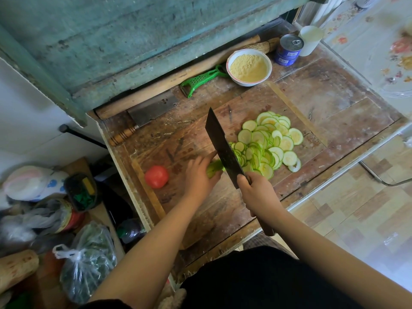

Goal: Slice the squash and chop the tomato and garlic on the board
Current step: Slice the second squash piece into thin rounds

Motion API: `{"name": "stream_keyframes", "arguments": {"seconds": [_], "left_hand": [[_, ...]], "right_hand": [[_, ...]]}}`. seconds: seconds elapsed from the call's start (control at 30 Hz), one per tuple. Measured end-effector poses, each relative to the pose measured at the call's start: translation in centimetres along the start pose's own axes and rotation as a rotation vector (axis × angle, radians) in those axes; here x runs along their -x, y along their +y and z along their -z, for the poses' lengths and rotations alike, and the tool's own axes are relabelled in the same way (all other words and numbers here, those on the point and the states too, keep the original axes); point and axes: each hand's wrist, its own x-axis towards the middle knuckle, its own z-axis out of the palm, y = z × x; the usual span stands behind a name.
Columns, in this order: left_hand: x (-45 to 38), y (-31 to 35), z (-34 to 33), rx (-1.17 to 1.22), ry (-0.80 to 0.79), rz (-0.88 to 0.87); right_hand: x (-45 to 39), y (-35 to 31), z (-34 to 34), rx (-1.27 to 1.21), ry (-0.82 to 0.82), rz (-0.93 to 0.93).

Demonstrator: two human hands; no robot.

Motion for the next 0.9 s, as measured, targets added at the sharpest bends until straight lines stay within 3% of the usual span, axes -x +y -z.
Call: {"name": "stream_keyframes", "arguments": {"seconds": [0.9], "left_hand": [[-0.4,-0.3,-0.2,0.007,0.006,-0.016]], "right_hand": [[-0.6,0.4,-0.1,0.042,0.021,0.052]]}}
